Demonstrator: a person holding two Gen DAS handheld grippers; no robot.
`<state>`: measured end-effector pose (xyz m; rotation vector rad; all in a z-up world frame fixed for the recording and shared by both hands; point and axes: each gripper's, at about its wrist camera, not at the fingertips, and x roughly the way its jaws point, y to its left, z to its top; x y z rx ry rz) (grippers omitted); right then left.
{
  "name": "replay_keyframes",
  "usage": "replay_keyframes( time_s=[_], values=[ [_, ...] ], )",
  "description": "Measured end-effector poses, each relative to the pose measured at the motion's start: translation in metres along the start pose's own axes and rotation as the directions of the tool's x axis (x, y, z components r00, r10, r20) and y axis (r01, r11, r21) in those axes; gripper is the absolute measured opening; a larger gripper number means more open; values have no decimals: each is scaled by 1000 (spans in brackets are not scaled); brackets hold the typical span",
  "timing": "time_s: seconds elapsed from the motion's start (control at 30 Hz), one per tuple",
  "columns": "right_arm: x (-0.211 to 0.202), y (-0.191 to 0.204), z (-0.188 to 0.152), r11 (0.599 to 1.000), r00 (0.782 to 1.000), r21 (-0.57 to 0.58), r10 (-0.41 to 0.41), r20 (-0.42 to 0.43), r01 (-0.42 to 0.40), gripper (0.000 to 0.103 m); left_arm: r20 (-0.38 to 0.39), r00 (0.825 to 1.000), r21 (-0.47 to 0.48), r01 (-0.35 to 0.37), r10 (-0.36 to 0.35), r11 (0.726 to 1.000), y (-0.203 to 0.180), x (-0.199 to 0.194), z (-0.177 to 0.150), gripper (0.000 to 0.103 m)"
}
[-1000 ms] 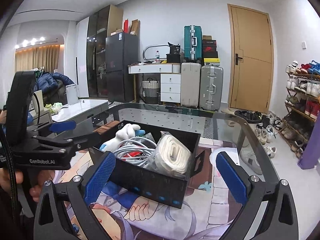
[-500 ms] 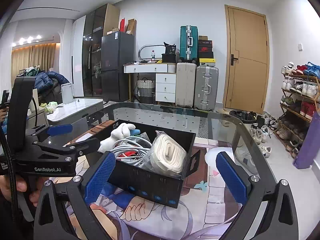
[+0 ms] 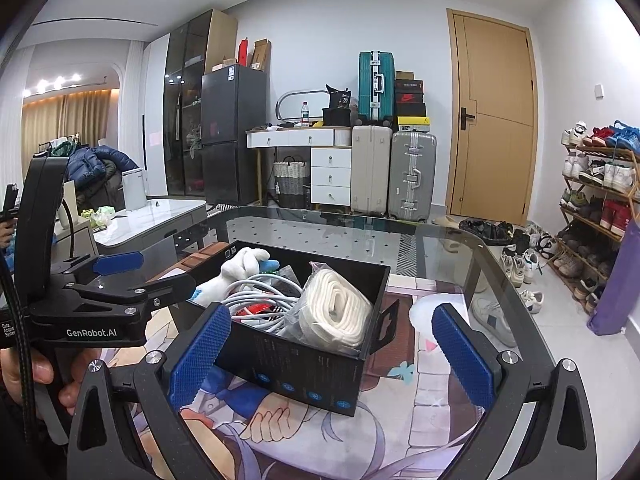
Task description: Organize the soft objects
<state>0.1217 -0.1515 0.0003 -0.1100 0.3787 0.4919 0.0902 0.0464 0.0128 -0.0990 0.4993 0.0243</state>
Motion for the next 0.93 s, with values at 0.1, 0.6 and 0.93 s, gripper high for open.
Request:
replay_keyframes(
  time_s=[0.1,0.6,0.93],
  values=[
    [0,0,0,1000,1000,1,0,0,0,102,-1,1000,-1,0,0,1000,-1,0,1,103],
    [1,2,-1,1000,1000,-9,0,0,0,102,-2,1000,0,-2,2,1000,-1,2,0,103],
    [0,1,-2,1000,1000,-10,-1,1,1,102,-5,1000,-8,0,0,1000,0,3,0,103]
  ],
)
